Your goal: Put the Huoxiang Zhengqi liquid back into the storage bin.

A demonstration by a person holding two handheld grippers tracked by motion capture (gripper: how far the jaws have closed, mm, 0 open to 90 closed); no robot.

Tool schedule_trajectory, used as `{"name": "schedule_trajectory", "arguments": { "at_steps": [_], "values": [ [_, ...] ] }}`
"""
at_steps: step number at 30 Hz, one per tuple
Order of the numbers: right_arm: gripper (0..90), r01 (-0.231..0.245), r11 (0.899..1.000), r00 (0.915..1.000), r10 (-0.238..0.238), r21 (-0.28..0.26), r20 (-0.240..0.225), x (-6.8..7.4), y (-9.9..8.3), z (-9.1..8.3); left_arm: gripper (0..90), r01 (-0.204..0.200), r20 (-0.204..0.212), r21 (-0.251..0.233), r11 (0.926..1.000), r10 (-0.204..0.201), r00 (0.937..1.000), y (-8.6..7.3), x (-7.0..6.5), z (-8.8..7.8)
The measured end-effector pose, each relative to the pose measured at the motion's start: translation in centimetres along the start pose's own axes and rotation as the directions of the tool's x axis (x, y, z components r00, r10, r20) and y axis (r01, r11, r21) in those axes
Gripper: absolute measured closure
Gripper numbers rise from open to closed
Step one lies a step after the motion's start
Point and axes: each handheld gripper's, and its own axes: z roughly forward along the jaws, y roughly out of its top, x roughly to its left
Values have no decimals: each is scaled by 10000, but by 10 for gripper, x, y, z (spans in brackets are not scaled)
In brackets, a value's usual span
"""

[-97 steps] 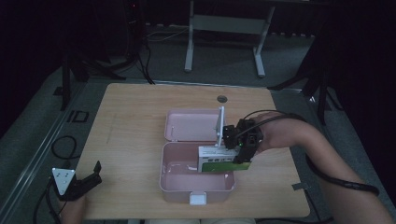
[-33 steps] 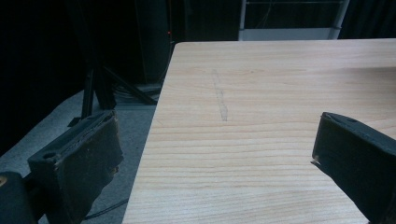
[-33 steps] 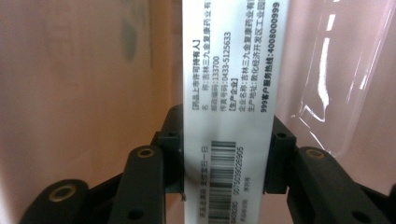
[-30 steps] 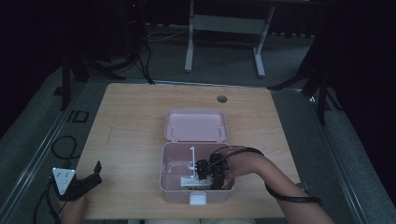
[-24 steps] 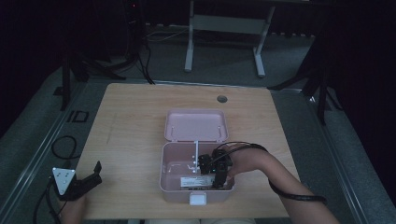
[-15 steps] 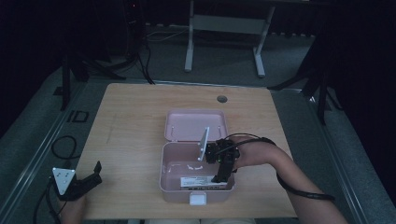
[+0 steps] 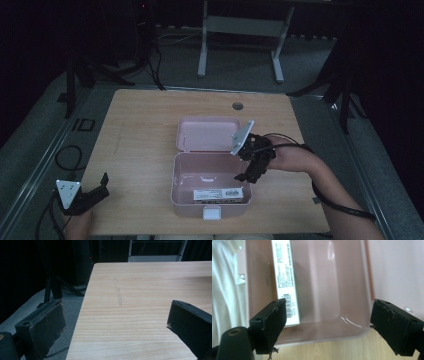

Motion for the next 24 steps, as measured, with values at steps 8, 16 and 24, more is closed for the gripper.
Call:
{"name": "schedule_trajectory", "arguments": {
  "at_steps": [8, 16, 24],
  "values": [
    [133, -600, 9927, 9937, 694, -1049, 881, -12, -30, -16, 17, 21, -21, -4, 10000, -21, 10000, 0, 0, 0],
    [134, -1157, 9843, 9842, 1317, -1337, 1182, -18, -62, -16, 16, 21, -11, 4, 10000, -21, 10000, 0, 0, 0],
    [134, -1870, 9636, 9708, 2111, -1908, 1144, -23, -99, -1, 17, 19, -12, 10, 10000, -19, 10000, 0, 0, 0]
  ]
}}
